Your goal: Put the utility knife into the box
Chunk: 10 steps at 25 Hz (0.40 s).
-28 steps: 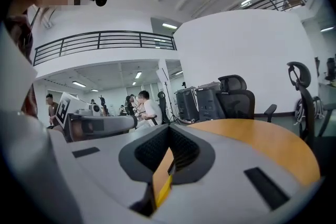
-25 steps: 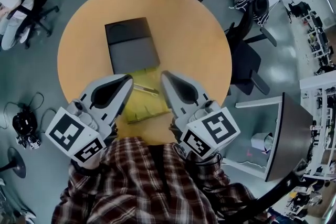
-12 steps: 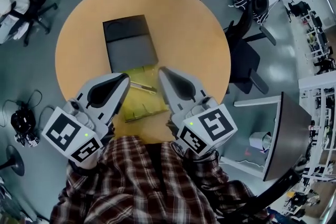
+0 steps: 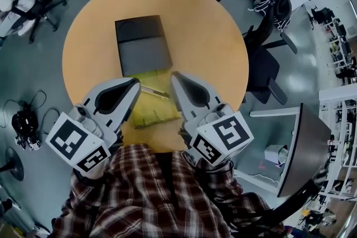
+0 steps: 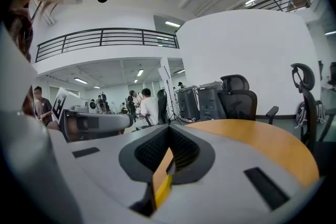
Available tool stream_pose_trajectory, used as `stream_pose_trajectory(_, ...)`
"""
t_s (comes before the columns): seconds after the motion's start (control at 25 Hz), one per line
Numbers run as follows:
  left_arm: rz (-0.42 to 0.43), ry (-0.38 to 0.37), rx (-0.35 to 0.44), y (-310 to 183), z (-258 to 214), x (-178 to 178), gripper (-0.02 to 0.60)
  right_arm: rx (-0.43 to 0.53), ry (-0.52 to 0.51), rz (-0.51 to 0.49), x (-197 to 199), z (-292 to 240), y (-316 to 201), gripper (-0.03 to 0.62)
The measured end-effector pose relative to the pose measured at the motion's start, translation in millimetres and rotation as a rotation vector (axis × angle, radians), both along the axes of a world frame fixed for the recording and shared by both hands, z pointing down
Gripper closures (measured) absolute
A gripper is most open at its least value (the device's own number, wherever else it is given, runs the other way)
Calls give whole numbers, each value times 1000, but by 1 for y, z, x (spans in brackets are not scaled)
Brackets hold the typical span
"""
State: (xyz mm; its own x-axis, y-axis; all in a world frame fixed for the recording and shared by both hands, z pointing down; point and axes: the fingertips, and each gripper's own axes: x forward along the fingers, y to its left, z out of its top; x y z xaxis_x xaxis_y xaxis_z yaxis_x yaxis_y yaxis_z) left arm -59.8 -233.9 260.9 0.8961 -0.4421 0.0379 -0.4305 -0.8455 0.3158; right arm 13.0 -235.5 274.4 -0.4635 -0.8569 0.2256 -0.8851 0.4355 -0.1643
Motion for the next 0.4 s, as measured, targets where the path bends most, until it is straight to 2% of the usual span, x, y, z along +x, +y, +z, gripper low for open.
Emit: stream_pose_trajectory(0.4, -14, 0, -5, -1, 6, -3, 572, -7, 3, -14, -3, 7, -1, 583)
